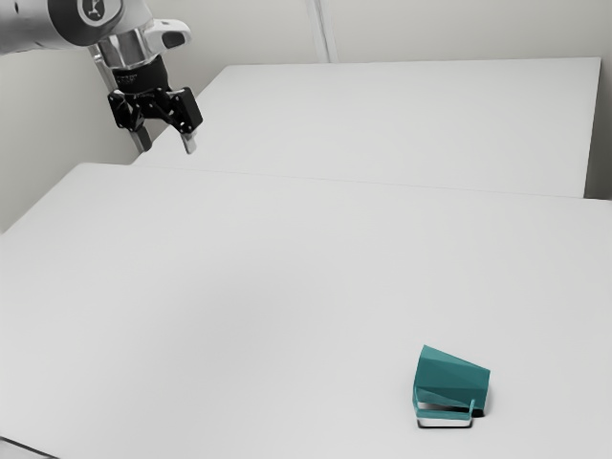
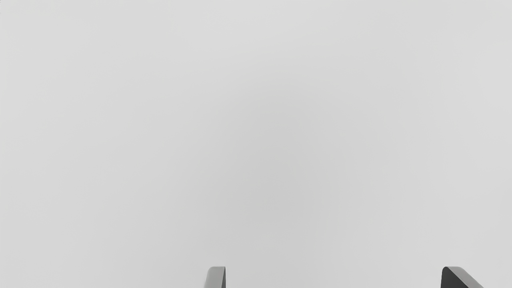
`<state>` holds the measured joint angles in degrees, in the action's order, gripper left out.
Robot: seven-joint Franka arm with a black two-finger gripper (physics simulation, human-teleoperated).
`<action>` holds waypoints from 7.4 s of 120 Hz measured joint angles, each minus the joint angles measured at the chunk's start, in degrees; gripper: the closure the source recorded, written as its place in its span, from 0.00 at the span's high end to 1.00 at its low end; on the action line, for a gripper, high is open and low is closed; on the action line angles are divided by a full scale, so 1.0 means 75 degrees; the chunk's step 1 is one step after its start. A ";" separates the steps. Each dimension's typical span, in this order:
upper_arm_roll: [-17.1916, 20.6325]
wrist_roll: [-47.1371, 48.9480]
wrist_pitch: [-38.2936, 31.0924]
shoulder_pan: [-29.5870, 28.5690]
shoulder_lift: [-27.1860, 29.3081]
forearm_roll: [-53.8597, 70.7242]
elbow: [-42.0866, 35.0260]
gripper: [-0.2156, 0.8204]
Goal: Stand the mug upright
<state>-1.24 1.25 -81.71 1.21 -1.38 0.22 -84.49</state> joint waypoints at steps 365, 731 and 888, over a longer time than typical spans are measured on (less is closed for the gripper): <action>0.1911 -0.6959 -0.6388 0.1931 -0.0680 -1.2195 -0.6892 0.77; 0.1912 -0.4174 -0.5131 0.0511 0.1152 -0.1745 -0.5931 0.03; 0.1923 0.0329 -0.6101 -0.0281 0.1361 0.1723 -0.7092 0.03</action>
<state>13.19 3.71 -127.47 -0.90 8.83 13.14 -137.68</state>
